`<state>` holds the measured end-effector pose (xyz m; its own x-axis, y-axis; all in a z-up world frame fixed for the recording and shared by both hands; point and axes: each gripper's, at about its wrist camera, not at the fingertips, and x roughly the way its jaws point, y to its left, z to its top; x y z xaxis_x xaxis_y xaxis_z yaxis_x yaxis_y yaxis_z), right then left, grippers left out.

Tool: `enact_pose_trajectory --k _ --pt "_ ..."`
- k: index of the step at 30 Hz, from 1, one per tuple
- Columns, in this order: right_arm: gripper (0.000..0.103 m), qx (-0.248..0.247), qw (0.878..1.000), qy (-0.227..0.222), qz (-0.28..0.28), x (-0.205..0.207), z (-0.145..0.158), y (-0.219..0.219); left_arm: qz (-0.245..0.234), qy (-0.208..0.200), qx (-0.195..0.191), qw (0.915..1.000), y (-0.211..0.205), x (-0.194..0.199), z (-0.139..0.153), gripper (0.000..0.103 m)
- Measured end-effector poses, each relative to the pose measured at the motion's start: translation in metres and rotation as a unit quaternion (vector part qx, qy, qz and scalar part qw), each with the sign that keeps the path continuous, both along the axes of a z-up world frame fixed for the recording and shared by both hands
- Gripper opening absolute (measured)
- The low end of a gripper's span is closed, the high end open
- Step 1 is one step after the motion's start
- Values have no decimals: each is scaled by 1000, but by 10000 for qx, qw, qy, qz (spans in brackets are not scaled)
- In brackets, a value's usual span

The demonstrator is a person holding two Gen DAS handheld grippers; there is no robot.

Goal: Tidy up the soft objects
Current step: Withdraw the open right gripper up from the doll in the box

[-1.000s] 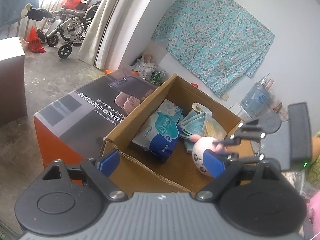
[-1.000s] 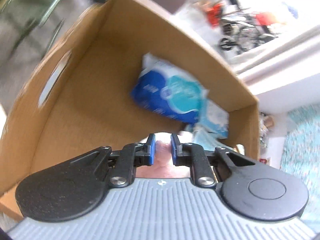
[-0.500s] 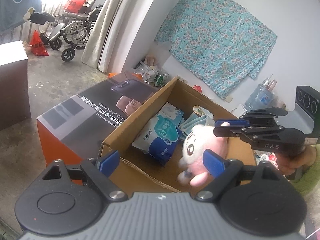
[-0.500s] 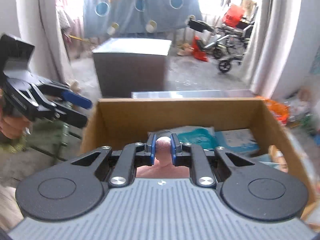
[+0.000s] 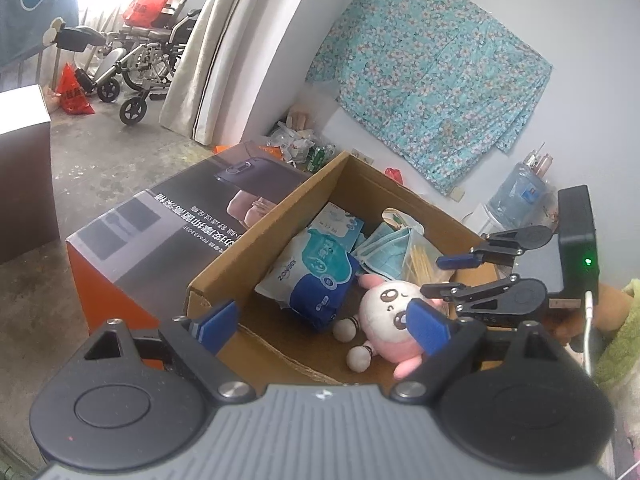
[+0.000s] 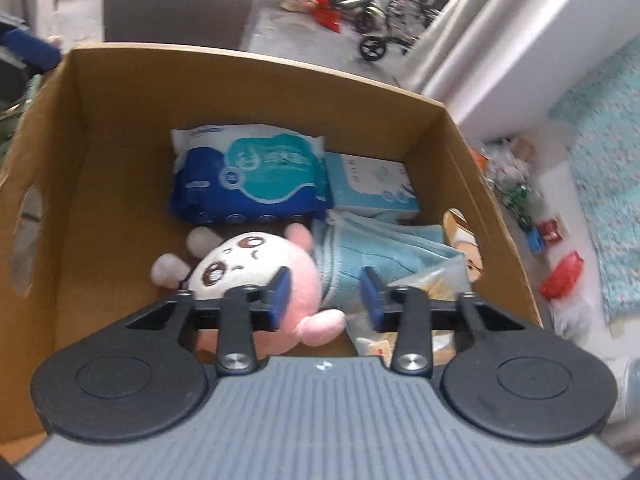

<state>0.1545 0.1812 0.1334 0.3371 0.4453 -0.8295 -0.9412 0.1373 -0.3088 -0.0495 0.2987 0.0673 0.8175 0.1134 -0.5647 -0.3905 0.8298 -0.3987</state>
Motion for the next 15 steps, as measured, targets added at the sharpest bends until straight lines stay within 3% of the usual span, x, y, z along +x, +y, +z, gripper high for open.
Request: enact_pose_trajectory --k 4,7,10,15 --pt "65 39 9988 157 -471 12 4 7 -41 -29 20 10000 -2 1 0 91" --pt "66 316 9912 886 -928 27 14 12 -11 -60 50 10000 -2 -2 1 91" --pt "79 313 9817 1486 -1153 34 15 18 21 -94 68 9999 -1 -5 2 91" --pt "83 -488 9898 1035 -854 9 -13 37 0 -109 47 9999 -1 -7 2 91"
